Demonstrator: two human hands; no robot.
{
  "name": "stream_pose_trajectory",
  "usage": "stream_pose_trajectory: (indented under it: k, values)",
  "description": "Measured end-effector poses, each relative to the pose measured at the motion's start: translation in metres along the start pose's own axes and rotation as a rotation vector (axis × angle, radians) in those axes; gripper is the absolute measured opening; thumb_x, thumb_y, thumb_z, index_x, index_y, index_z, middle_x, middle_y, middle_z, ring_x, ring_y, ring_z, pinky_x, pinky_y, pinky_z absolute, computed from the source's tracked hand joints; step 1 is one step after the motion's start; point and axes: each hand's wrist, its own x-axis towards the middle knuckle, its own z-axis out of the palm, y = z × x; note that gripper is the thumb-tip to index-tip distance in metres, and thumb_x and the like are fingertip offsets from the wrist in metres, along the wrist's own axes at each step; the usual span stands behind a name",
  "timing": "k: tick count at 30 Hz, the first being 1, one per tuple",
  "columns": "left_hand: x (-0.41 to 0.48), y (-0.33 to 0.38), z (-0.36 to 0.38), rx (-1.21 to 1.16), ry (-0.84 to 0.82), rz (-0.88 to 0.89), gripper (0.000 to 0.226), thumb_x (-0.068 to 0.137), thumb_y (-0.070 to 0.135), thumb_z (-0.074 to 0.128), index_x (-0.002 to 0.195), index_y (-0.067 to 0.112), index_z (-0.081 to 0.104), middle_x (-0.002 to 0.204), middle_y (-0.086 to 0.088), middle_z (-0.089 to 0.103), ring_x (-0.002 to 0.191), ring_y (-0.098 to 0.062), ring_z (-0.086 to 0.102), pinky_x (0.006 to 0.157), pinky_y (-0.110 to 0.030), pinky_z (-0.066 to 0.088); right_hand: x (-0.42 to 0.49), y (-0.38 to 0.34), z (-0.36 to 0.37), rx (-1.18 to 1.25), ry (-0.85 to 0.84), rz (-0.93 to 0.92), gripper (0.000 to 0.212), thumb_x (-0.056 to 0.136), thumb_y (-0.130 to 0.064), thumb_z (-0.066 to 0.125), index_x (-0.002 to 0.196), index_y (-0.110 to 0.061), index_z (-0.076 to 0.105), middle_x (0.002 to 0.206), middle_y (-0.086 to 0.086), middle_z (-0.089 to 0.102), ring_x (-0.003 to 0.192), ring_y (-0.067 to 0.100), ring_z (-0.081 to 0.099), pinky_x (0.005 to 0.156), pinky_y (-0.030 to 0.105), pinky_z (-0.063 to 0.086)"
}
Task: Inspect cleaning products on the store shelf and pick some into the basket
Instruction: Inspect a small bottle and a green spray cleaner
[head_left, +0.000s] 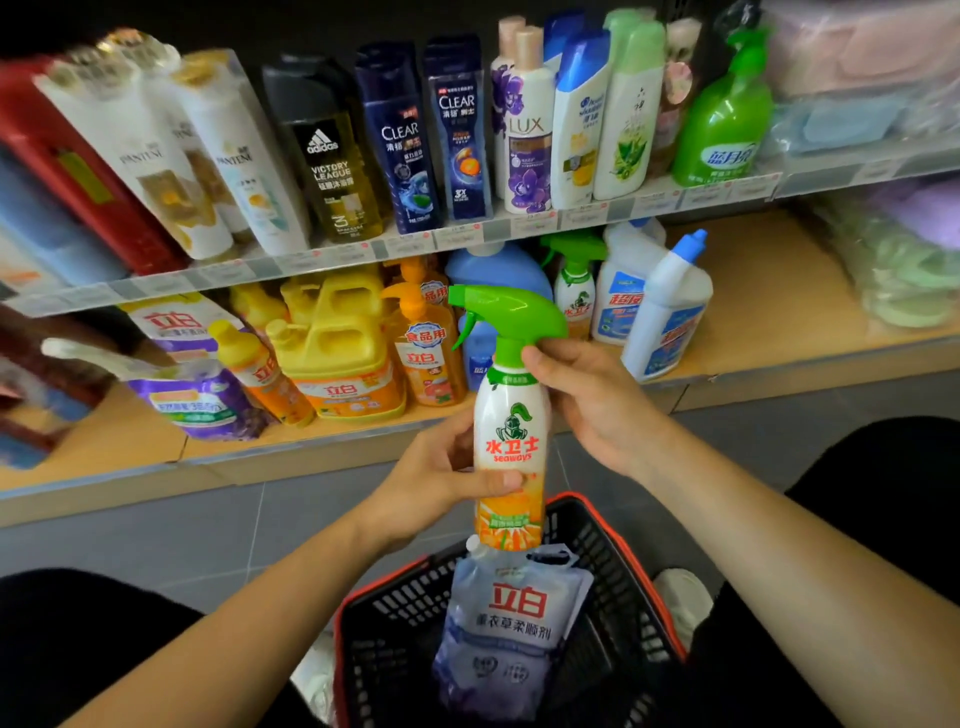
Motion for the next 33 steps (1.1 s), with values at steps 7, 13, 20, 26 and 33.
stream_pose_trajectory:
  k: [7, 13, 20, 26, 33]
  values:
    - [-0.001, -0.014, -0.012, -0.051, -0.076, -0.064, 0.055, 0.075, 0.008, 0.081, 0.127, 0.013, 0.064, 0.123, -0.015, 0.071, 0.111, -0.025, 0.068, 0.091, -0.033, 0.055, 0.007, 0.009, -0.001, 0.049, -0.193, 0.045, 0.035, 0.084, -0.017, 0.062, 0.115, -0.001, 0.067, 0.111, 0.011, 0.074, 0.104, 0.021, 0.068, 0.090, 0.033, 0.056]
    - [0.007, -0.020, -0.013, 0.006, -0.001, -0.070, 0.053, 0.075, 0.002, 0.082, 0.122, 0.020, 0.067, 0.116, -0.009, 0.075, 0.106, -0.020, 0.071, 0.088, -0.029, 0.056, 0.018, 0.019, 0.000, -0.033, -0.101, -0.021, 0.035, 0.079, -0.019, 0.071, 0.110, -0.003, 0.070, 0.105, 0.010, 0.076, 0.096, 0.018, 0.072, 0.078, 0.029, 0.057]
    - [0.010, -0.035, 0.006, 0.309, 0.365, 0.036, 0.071, 0.067, 0.025, 0.093, 0.131, 0.021, 0.063, 0.108, 0.002, 0.077, 0.099, -0.019, 0.073, 0.086, -0.046, 0.061, 0.018, 0.038, 0.008, -0.286, 0.209, -0.186, 0.031, 0.082, -0.017, 0.081, 0.056, -0.024, 0.067, 0.057, -0.009, 0.063, 0.056, 0.004, 0.055, 0.057, 0.024, 0.044]
    - [0.012, -0.037, 0.002, 0.319, 0.345, 0.020, 0.070, 0.067, 0.021, 0.094, 0.130, 0.019, 0.064, 0.107, 0.002, 0.077, 0.098, -0.017, 0.074, 0.085, -0.044, 0.061, 0.016, 0.042, 0.012, -0.246, 0.300, -0.145, 0.029, 0.081, -0.022, 0.082, 0.067, -0.001, 0.067, 0.069, 0.017, 0.068, 0.066, 0.017, 0.059, 0.063, 0.035, 0.048]
    - [0.013, -0.021, -0.001, -0.021, 0.048, -0.065, 0.049, 0.069, 0.005, 0.090, 0.114, 0.011, 0.071, 0.108, -0.012, 0.077, 0.101, -0.026, 0.074, 0.082, -0.030, 0.059, 0.025, 0.011, -0.008, -0.089, -0.149, 0.078, 0.032, 0.087, -0.025, 0.066, 0.109, -0.003, 0.071, 0.118, 0.012, 0.073, 0.115, 0.027, 0.067, 0.094, 0.038, 0.057]
